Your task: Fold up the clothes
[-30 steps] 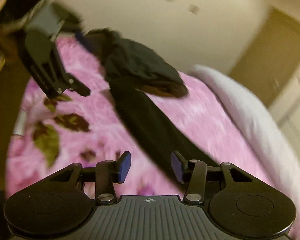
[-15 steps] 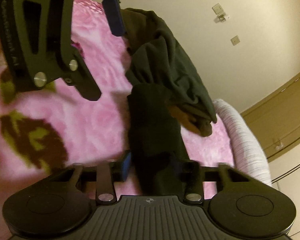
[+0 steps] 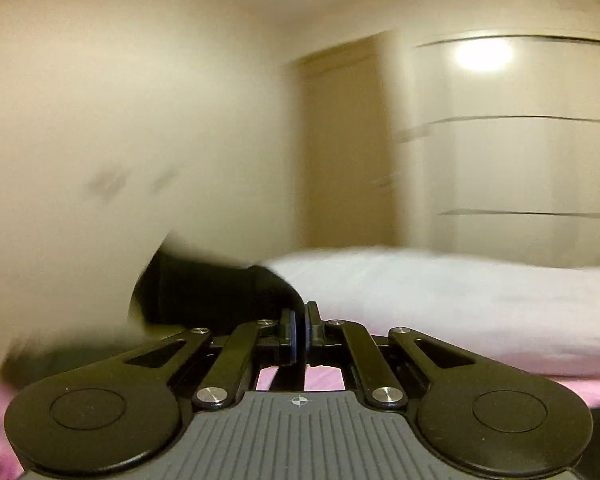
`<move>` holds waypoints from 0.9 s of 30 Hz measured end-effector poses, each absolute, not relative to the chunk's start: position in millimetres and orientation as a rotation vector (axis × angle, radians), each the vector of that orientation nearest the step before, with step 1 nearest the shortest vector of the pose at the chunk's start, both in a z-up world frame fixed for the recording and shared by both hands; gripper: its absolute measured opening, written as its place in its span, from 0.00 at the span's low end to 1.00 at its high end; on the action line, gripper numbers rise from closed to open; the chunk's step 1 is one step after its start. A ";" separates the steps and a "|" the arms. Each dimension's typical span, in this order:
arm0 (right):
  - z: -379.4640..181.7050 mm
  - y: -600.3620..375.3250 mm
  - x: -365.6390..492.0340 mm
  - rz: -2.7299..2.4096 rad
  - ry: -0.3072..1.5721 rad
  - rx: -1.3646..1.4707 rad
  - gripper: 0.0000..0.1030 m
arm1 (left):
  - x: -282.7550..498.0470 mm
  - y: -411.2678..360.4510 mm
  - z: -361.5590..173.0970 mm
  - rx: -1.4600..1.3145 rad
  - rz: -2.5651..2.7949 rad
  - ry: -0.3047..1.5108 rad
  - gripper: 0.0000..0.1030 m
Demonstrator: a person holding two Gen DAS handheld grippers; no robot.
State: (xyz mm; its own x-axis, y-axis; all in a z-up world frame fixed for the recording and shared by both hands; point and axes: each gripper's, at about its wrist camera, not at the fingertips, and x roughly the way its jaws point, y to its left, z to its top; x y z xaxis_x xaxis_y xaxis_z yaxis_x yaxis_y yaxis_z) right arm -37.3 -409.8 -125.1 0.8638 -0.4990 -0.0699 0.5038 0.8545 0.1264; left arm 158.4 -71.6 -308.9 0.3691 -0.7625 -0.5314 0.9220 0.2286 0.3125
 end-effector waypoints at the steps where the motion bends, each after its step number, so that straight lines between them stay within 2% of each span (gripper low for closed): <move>1: -124.6 -436.4 -66.0 -0.613 -0.001 0.186 0.02 | 149.3 -79.2 -308.9 0.651 -1.201 0.284 0.87; 3: -140.4 -483.3 -118.8 -0.749 -0.024 0.306 0.02 | 130.9 -97.3 -312.1 0.674 -1.242 0.277 0.87; 7: -226.0 -561.4 -192.5 -0.893 0.101 0.588 0.02 | 94.6 -134.1 -318.4 0.709 -1.312 0.283 0.87; 9: -269.5 -584.2 -217.1 -0.944 0.177 0.691 0.02 | 77.8 -150.4 -318.8 0.724 -1.347 0.280 0.87; 13: -321.0 -605.2 -256.1 -0.963 0.219 0.850 0.02 | 47.0 -184.2 -321.5 0.767 -1.408 0.267 0.87; 17: -311.0 -610.8 -259.6 -0.904 0.212 0.815 0.02 | 18.5 -218.0 -324.6 0.805 -1.460 0.246 0.87; 22: -256.2 -568.6 -291.3 -0.938 0.026 0.526 0.02 | -4.4 -251.9 -329.1 0.815 -1.500 0.220 0.87; 27: -306.4 -583.2 -306.7 -0.957 0.217 0.692 0.02 | -13.5 -281.5 -341.9 0.830 -1.537 0.287 0.87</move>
State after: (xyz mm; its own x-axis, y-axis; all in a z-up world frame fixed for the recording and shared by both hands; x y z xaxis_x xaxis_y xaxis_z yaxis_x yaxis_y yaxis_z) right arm -306.6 -583.2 -306.4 0.5738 -0.6762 -0.4621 0.8095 0.3824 0.4456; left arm -13.5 -281.5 -341.9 0.0656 -0.7601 -0.6465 0.9423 -0.1660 0.2908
